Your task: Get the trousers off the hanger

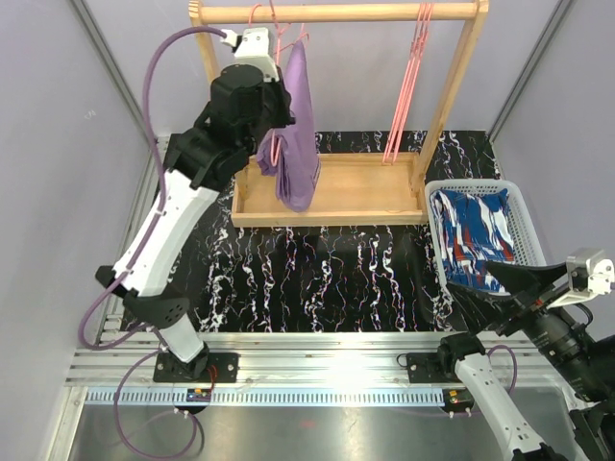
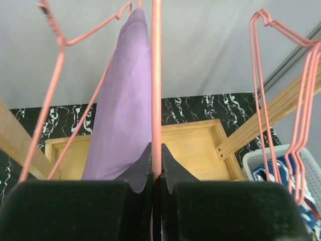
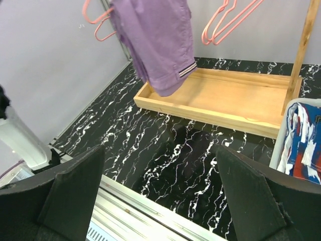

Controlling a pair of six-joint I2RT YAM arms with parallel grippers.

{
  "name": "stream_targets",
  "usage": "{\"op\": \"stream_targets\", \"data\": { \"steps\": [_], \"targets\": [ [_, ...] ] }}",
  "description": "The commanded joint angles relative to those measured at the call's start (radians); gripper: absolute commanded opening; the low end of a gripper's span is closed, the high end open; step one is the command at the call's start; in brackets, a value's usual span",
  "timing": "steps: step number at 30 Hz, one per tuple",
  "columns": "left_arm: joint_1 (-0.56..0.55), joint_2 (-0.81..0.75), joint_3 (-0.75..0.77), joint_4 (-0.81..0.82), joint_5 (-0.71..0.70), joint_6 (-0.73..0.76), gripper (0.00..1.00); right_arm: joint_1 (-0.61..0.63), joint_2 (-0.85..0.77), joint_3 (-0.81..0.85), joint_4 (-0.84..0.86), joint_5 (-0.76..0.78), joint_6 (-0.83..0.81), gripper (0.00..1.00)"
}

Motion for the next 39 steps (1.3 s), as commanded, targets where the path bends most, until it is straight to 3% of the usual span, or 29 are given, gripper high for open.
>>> {"op": "stream_targets", "data": {
  "steps": [1,5,9,17,20,25,28,30,33,39],
  "targets": [
    [-0.021,-0.137,-0.027,0.149,-0.014,-0.073,0.00,0.022,0.035,-0.022,0.039,0.047,-0.036,0.99],
    [-0.109,-0.203,-0.092,0.100,-0.112,-0.094,0.00,0.039,0.103,-0.068,0.147,-0.060,0.013,0.99],
    [-0.180,-0.299,-0.168,0.046,-0.247,-0.197,0.00,0.039,0.221,-0.125,0.328,-0.308,0.134,0.99],
    [-0.332,-0.415,-0.282,0.032,-0.443,-0.300,0.00,0.077,0.396,-0.237,0.632,-0.518,0.245,0.99],
    [-0.381,-0.389,-0.253,0.028,-0.505,-0.294,0.00,0.120,0.422,-0.218,0.600,-0.438,0.174,0.99],
    [-0.445,-0.294,-0.077,-0.008,-0.583,-0.274,0.00,0.373,0.514,-0.154,0.444,-0.152,0.003,0.99],
    [-0.502,-0.268,-0.076,0.076,-0.690,-0.210,0.00,0.513,0.572,-0.137,0.402,0.004,-0.068,0.99],
    [-0.530,-0.257,-0.082,0.168,-0.772,-0.148,0.00,0.539,0.615,-0.129,0.393,0.051,-0.088,0.99],
    [-0.570,-0.243,-0.079,0.267,-0.816,-0.087,0.00,0.605,0.617,-0.180,0.456,0.170,-0.116,1.00],
    [-0.588,-0.219,-0.021,0.316,-0.786,-0.061,0.00,0.689,0.540,-0.404,0.793,0.345,-0.151,1.00]
  ]
}}
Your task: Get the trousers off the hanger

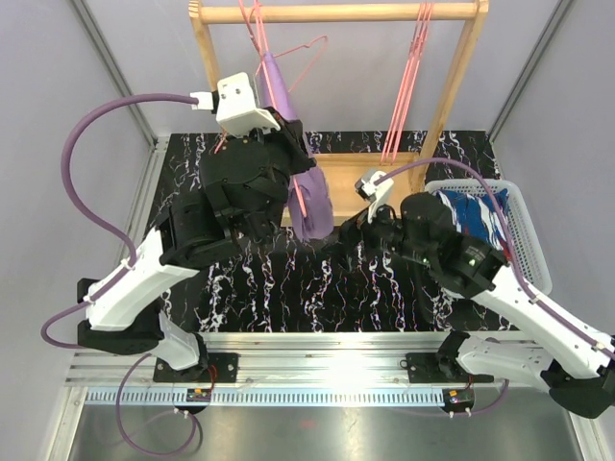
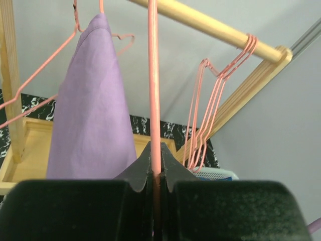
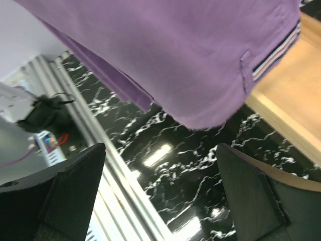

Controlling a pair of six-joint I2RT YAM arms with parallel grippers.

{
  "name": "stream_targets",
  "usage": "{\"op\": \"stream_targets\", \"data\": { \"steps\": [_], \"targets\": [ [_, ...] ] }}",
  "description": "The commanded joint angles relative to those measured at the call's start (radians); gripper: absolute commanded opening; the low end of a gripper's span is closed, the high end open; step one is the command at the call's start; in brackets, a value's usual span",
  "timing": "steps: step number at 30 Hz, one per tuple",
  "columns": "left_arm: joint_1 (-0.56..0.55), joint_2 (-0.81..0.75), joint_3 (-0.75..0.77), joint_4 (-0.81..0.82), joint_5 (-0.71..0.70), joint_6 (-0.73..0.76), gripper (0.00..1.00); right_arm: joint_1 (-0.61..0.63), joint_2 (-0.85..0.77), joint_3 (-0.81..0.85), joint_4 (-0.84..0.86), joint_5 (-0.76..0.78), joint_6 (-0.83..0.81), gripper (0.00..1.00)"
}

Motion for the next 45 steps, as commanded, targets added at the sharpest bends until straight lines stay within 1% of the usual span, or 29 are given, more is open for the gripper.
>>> {"op": "stream_targets", "data": {
  "steps": [1,3,4,5,6,7,9,11,12,13,15,17,18,20,21,23,25,28,32,34,35,37,38,40,41,42,44,45],
  "targets": [
    [-0.006,-0.008,0.086,0.187,-0.040,0.041,0.00,0.062,-0.052,-0.096,0.292,0.207,-0.081,1.00],
    [-0.006,-0.008,0.086,0.189,-0.015,0.035,0.00,0.100,-0.069,-0.168,0.364,0.282,-0.106,0.99],
    [-0.006,-0.008,0.085,0.189,-0.012,0.028,0.00,0.111,-0.072,-0.191,0.439,0.302,-0.114,0.99],
    [-0.006,-0.010,0.083,0.189,0.003,0.016,0.00,0.122,-0.077,-0.231,0.475,0.328,-0.150,1.00],
    [-0.006,-0.011,0.075,0.195,0.011,0.015,0.00,0.137,-0.077,-0.248,0.507,0.392,-0.167,0.99],
    [-0.006,-0.017,0.039,0.233,0.016,0.016,0.00,0.169,-0.072,-0.274,0.582,0.425,-0.212,1.00],
    [-0.006,-0.025,0.008,0.267,0.020,0.018,0.00,0.206,-0.049,-0.295,0.637,0.509,-0.265,0.99],
    [-0.006,-0.018,0.008,0.273,0.016,0.012,0.00,0.266,-0.019,-0.328,0.734,0.570,-0.362,0.99],
    [-0.006,-0.008,0.012,0.273,0.017,0.009,0.00,0.281,-0.009,-0.343,0.777,0.636,-0.391,0.99],
    [-0.006,-0.002,0.023,0.264,0.019,0.002,0.00,0.306,-0.002,-0.369,0.856,0.653,-0.446,0.99],
    [-0.006,0.008,0.037,0.261,0.019,-0.002,0.00,0.318,0.017,-0.389,0.955,0.680,-0.474,0.99],
    [-0.006,0.013,0.045,0.252,0.020,-0.011,0.00,0.320,0.026,-0.412,0.998,0.668,-0.471,0.99],
    [-0.006,0.013,0.045,0.252,0.023,-0.014,0.00,0.318,0.026,-0.417,1.009,0.622,-0.470,0.99],
    [-0.006,0.015,0.045,0.250,0.026,-0.016,0.00,0.318,0.023,-0.417,0.987,0.573,-0.450,0.99],
    [-0.006,0.015,0.046,0.252,0.026,-0.013,0.00,0.318,0.018,-0.415,0.936,0.493,-0.429,0.99],
    [-0.008,0.015,0.046,0.258,0.025,-0.001,0.00,0.320,-0.008,-0.420,0.889,0.383,-0.410,0.99],
    [-0.006,0.018,0.048,0.269,0.022,0.013,0.00,0.318,-0.032,-0.455,0.891,0.353,-0.393,1.00],
    [-0.006,0.015,0.046,0.264,0.033,0.007,0.00,0.318,-0.069,-0.487,0.923,0.362,-0.384,1.00],
    [-0.008,0.018,0.037,0.256,0.059,-0.031,0.00,0.317,-0.057,-0.451,0.920,0.411,-0.367,0.99],
    [-0.006,0.019,0.034,0.246,0.063,-0.053,0.00,0.317,-0.039,-0.417,0.955,0.484,-0.364,0.99],
    [-0.008,0.019,0.032,0.244,0.066,-0.059,0.00,0.318,-0.020,-0.403,0.955,0.556,-0.367,1.00],
    [-0.006,0.021,0.029,0.241,0.069,-0.065,0.00,0.318,-0.008,-0.380,0.963,0.581,-0.396,0.99],
    [-0.006,0.021,0.029,0.242,0.066,-0.062,0.00,0.317,-0.011,-0.377,0.957,0.534,-0.398,0.99],
    [-0.006,0.024,0.029,0.249,0.054,-0.045,0.00,0.318,-0.038,-0.365,0.888,0.435,-0.385,0.99],
    [-0.003,0.024,0.029,0.252,0.050,-0.038,0.00,0.318,-0.049,-0.359,0.842,0.305,-0.379,1.00],
    [0.001,0.024,0.031,0.252,0.048,-0.033,0.00,0.317,-0.060,-0.352,0.769,0.252,-0.375,0.99],
    [0.004,0.022,0.029,0.253,0.048,-0.021,0.00,0.317,-0.089,-0.345,0.713,0.163,-0.368,0.99],
    [0.006,0.024,0.029,0.262,0.046,-0.015,0.00,0.318,-0.095,-0.345,0.667,0.161,-0.368,0.99]
  ]
}}
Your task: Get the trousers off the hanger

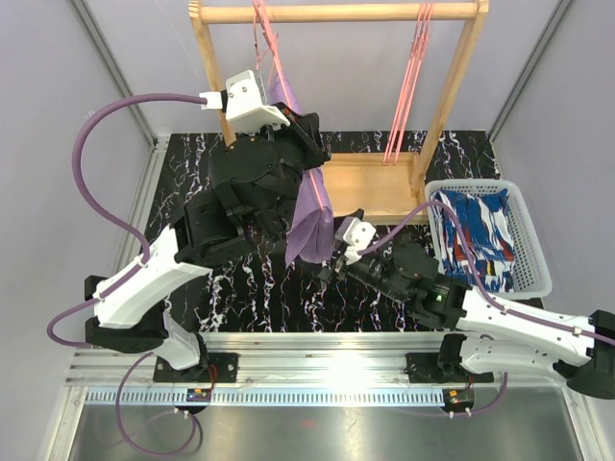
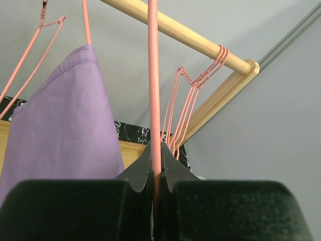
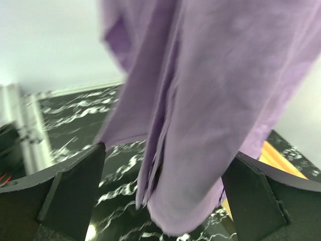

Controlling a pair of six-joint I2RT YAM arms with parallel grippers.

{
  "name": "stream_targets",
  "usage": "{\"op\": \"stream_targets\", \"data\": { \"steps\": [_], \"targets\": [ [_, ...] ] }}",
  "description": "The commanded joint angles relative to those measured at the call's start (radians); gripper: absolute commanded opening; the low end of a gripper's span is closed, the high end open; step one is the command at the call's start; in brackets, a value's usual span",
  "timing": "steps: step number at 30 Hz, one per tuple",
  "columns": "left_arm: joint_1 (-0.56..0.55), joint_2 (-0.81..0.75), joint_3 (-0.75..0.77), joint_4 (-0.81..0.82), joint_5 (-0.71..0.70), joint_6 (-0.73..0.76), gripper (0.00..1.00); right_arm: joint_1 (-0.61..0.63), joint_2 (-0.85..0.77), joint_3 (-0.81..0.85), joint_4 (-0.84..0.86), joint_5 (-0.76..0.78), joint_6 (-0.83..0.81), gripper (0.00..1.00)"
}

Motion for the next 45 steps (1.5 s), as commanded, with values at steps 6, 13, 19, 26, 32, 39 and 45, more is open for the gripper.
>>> {"op": "stream_targets", "data": {
  "steps": [6,13,19,26,32,39,45],
  "targets": [
    [0.006,-0.009,0.032,0.137,0.011,0.039,0.00,0.003,-0.085,0.029,-0.178,-0.108,0.055,0.99],
    [0.008,-0.010,0.003,0.123,0.034,-0.015,0.00,0.003,-0.003,0.044,0.007,0.160,0.072,0.99],
    [0.008,-0.015,0.002,0.112,0.031,-0.014,0.00,0.003,0.089,0.136,0.007,0.260,-0.012,0.84],
    [0.008,-0.039,-0.005,0.101,0.032,0.091,0.00,0.003,0.082,0.182,-0.131,0.229,-0.101,0.62],
    [0.009,-0.117,-0.114,0.045,0.114,-0.015,0.00,0.003,0.097,0.193,-0.026,0.298,-0.121,0.61],
    [0.058,-0.163,-0.180,-0.034,0.264,-0.119,0.00,0.004,0.099,0.235,-0.019,0.297,-0.104,0.64],
    [0.141,-0.117,-0.108,-0.152,0.336,-0.153,0.00,0.004,0.062,0.262,-0.064,0.285,-0.102,0.32]
  ]
}}
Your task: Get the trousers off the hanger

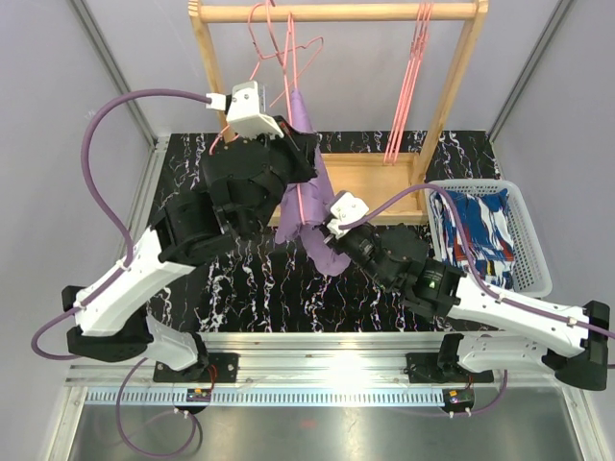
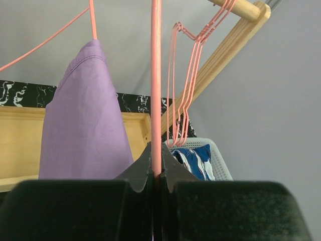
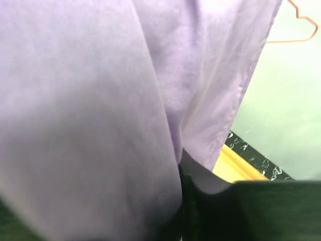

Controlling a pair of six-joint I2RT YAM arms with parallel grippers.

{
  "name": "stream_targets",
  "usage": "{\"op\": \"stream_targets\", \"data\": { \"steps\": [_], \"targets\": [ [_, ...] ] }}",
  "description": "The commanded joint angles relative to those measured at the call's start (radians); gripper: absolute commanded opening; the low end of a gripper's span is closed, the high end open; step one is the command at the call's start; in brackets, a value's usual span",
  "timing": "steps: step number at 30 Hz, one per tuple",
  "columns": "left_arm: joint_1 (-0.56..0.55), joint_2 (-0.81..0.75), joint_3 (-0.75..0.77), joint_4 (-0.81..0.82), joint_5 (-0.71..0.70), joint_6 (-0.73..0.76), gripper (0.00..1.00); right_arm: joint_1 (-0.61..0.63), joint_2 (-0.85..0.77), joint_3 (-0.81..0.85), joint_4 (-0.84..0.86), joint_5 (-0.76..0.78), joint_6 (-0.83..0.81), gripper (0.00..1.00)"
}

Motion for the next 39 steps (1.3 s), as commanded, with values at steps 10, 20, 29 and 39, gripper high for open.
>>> {"op": "stream_targets", "data": {
  "steps": [10,20,29,39],
  "targets": [
    [0.187,0.067,0.113,-0.100,0.312,-0.057,0.00,0.004,-0.059,0.191,-0.101,0.030,0.026,0.00],
    [0.190,0.060,0.101,-0.114,0.366,-0.061,0.00,0.004,-0.075,0.246,-0.121,0.121,0.027,0.00],
    [0.190,-0.015,-0.059,-0.138,0.380,-0.110,0.00,0.003,-0.085,0.361,-0.107,0.173,0.010,0.00],
    [0.182,-0.205,-0.376,-0.141,0.306,-0.121,0.00,0.003,-0.100,0.510,-0.216,0.139,0.052,0.00]
  ]
}}
